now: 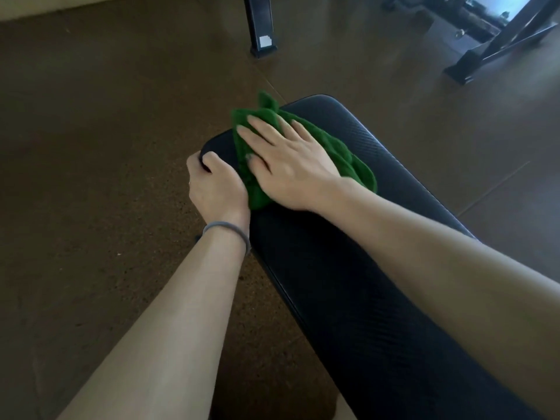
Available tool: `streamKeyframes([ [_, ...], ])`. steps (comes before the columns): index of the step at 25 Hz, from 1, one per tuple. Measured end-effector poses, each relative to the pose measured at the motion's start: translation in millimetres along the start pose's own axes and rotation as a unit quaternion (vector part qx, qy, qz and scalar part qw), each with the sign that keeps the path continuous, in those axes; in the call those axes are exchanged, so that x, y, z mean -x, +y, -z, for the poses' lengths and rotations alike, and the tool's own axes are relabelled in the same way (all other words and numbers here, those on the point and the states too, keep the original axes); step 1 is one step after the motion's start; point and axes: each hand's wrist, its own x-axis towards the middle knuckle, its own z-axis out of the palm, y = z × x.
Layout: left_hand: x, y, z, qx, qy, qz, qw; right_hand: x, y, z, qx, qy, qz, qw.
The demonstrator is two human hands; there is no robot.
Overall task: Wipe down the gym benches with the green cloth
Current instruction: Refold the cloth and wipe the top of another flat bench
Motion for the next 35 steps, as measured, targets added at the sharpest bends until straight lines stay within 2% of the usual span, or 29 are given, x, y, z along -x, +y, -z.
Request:
streamKeyframes([
  [2,0,-2,1,-0.020,0.006,-0.013,1.000,-43,0,1,-0.003,0.007,0.001,1.000],
  [4,1,-1,1,-0.040,0.005,-0.019,0.999,-66,8,5,-0.004,0.018,-0.044,0.999],
  [8,5,1,2,-0.051,0.015,-0.025,0.998,-57,47,8,-0.008,0.068,-0.131,0.989],
  [14,6,5,0,-0.068,0.028,-0.012,0.997,48,92,19,-0.085,0.047,-0.304,0.948],
  [18,8,5,0,-0.056,0.028,-0.008,0.998,180,84,22,-0.046,0.044,-0.378,0.924],
  [21,6,2,-2,-0.053,0.030,-0.008,0.998,186,85,17,-0.004,0.033,-0.404,0.914],
  [24,5,5,-2,-0.051,0.032,-0.003,0.998,123,79,10,-0.016,0.068,-0.387,0.919],
  [29,10,6,-1,-0.070,0.021,-0.009,0.997,18,64,9,-0.050,0.068,-0.356,0.931],
  [31,6,4,0,-0.060,0.031,-0.013,0.998,42,50,5,-0.034,0.068,-0.323,0.944],
  [33,4,3,-1,-0.061,0.031,-0.010,0.998,104,19,-3,-0.033,0.073,-0.256,0.963],
  [35,3,2,-3,-0.058,0.029,-0.007,0.998,161,-17,-7,-0.034,0.041,-0.188,0.981],
])
